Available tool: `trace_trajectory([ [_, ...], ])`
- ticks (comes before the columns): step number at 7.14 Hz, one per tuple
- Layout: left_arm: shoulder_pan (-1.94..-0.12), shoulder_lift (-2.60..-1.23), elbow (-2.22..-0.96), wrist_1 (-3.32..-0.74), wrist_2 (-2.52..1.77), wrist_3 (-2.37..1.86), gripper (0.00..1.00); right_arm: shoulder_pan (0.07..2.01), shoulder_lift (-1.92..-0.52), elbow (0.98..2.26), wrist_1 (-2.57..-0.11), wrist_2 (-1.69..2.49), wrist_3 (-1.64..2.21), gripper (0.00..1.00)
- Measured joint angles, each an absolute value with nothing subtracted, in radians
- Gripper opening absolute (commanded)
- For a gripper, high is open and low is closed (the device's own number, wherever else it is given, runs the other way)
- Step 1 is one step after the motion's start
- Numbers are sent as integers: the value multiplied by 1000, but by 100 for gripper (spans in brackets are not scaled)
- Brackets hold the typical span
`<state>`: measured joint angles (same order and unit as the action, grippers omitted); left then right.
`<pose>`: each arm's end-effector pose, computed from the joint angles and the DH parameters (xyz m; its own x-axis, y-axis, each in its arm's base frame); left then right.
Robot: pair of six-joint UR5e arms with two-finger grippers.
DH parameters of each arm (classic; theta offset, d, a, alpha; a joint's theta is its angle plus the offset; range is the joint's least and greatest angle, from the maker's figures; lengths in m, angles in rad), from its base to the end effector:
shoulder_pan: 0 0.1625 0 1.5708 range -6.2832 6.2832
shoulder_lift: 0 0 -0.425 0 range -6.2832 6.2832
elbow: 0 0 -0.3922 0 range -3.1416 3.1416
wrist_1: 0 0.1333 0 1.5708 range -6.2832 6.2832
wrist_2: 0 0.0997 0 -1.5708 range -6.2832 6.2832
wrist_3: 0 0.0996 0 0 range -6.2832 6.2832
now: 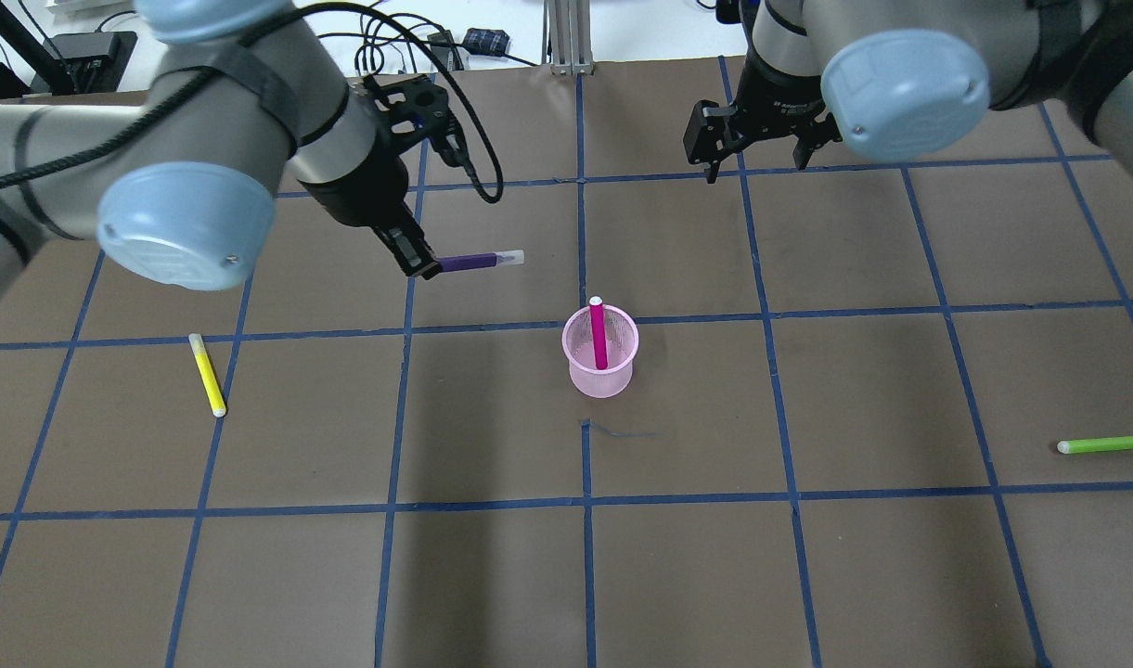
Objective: Insert purple and pink pens into pink cup
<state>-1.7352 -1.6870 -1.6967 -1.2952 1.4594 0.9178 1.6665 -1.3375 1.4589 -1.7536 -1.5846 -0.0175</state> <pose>-0.2297 -0.5022 0.3950 -0.4654 0.8842 0.0409 0.8776 0.4669 -0.1086 0.1880 -0.5779 0.4352 -0.9936 -0.1121 0.0149 -0.1128 0.9917 -0.0611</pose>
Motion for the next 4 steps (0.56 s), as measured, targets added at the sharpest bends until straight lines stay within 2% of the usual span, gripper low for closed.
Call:
trace_trajectory([
  [2,-1848,-1736,-1698,-1243,1520,866,0,1642,-1338,1385,-1613,-1579,-34,100],
  [4,-1900,-1768,-1704,-1220,1540,855,0,1625,-1351,1380,-1560,-1544,-8,100],
])
